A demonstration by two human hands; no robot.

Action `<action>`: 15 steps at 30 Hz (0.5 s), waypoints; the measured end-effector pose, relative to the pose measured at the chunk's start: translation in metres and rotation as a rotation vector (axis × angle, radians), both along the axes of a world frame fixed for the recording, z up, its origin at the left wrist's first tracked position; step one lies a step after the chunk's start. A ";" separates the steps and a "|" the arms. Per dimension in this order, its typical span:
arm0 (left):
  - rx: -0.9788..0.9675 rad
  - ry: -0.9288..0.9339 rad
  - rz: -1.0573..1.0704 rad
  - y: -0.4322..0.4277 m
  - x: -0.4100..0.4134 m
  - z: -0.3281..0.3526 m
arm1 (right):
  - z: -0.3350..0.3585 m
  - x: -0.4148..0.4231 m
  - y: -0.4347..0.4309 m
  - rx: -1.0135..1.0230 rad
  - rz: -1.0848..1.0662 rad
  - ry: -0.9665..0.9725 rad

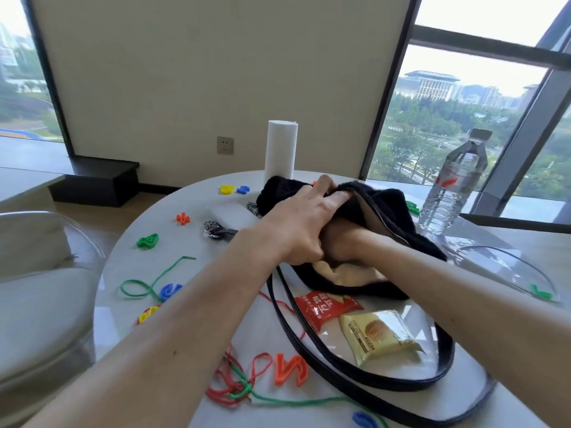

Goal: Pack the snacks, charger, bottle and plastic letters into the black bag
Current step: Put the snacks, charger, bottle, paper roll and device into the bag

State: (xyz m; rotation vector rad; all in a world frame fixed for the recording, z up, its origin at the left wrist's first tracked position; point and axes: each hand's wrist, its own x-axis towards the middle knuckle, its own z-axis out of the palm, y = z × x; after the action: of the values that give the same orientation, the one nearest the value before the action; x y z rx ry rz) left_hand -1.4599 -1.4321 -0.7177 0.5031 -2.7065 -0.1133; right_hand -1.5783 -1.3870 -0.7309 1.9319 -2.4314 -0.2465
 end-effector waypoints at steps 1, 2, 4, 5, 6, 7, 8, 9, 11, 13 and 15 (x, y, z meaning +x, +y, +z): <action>0.020 -0.003 -0.004 -0.001 0.001 0.001 | 0.002 0.002 0.014 0.028 -0.002 -0.081; 0.048 -0.002 -0.012 -0.001 0.003 0.003 | 0.006 0.003 0.028 0.037 -0.017 -0.164; 0.105 0.010 -0.025 0.000 0.005 0.007 | 0.017 -0.002 0.061 0.010 -0.027 -0.290; 0.117 0.007 -0.019 -0.001 0.006 0.009 | 0.024 -0.007 0.075 -0.026 -0.021 -0.317; 0.120 -0.005 -0.008 0.000 0.007 0.011 | 0.032 -0.012 0.091 -0.087 -0.007 -0.341; 0.120 -0.019 0.005 0.000 0.007 0.013 | 0.040 -0.016 0.103 -0.110 -0.005 -0.352; 0.117 -0.031 0.011 0.001 0.008 0.015 | 0.049 -0.019 0.118 -0.137 -0.004 -0.360; 0.115 -0.038 0.009 0.002 0.008 0.017 | 0.057 -0.023 0.129 -0.147 0.002 -0.373; 0.114 -0.039 -0.004 0.009 0.007 0.020 | 0.063 -0.025 0.151 -0.126 0.042 -0.445; 0.105 -0.030 -0.025 0.018 0.008 0.025 | 0.056 -0.022 0.163 -0.062 0.091 -0.443; 0.142 -0.074 -0.055 0.032 0.011 0.033 | 0.042 -0.017 0.165 -0.029 0.148 -0.341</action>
State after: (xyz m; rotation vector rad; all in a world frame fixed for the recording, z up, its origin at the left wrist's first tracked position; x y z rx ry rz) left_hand -1.4494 -1.4000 -0.6850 0.4821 -2.7987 -0.3097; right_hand -1.5956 -1.2222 -0.6892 2.2911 -2.4419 0.1340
